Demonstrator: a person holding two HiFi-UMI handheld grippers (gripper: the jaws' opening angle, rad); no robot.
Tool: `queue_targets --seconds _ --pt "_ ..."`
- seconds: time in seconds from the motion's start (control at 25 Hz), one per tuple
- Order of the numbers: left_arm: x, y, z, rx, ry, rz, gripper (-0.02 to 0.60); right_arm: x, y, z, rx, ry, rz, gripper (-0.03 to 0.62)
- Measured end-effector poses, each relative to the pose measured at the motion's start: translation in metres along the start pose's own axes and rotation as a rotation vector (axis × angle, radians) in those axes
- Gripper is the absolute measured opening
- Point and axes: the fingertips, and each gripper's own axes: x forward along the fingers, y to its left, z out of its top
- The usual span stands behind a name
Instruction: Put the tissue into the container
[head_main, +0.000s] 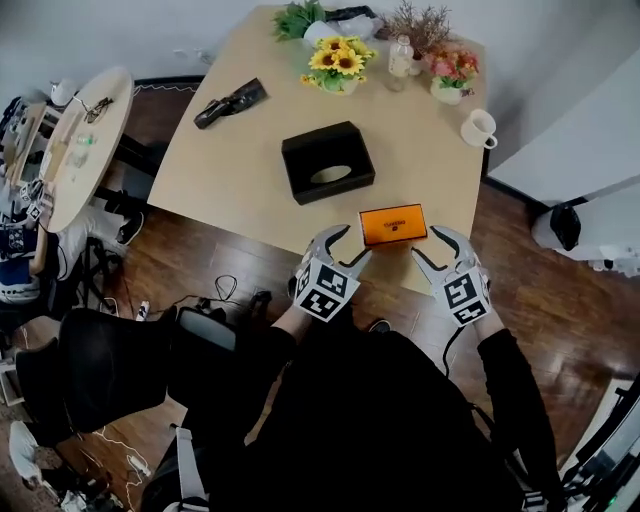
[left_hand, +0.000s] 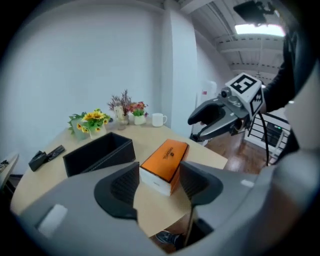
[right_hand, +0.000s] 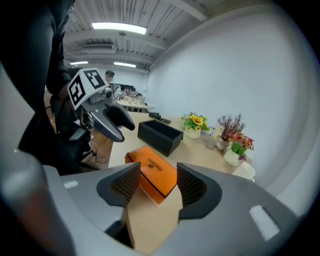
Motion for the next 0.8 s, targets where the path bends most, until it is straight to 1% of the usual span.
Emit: queue_targets --seconds 0.12,0.16,0.24,0.36,0.44,0.56,0.64,0.8 --pt "0.021 0.003 -0.024 0.010 0.055 -0.065 0.257 0.029 -0.007 -0.032 0.018 0.136 0.065 0.301" --pt "0.026 0.003 -0.029 0.011 0.066 -0.079 0.272 0.035 -0.008 -0.039 0.031 0.162 0.080 0.310" --pt "0.034 0.005 -0.035 0.010 0.082 -0.093 0.300 0.046 -0.011 -0.046 0.056 0.189 0.100 0.342" --pt "0.045 0.009 -0.042 -0.013 0.102 -0.088 0.330 0.060 -0.010 -0.054 0.100 0.201 0.140 0.393" --pt "0.053 0.011 -0.045 -0.024 0.118 -0.072 0.356 0.068 -0.007 -0.065 0.106 0.218 0.182 0.474" --pt "0.063 0.013 -0.048 -0.026 0.145 -0.037 0.404 0.074 -0.004 -0.078 0.084 0.229 0.236 0.503" --pt "0.067 0.009 -0.049 -0.028 0.152 -0.025 0.421 0.075 -0.003 -0.080 0.069 0.217 0.264 0.509" --pt "0.078 0.002 -0.058 -0.014 0.185 -0.017 0.430 0.081 0.000 -0.083 0.037 0.202 0.307 0.511"
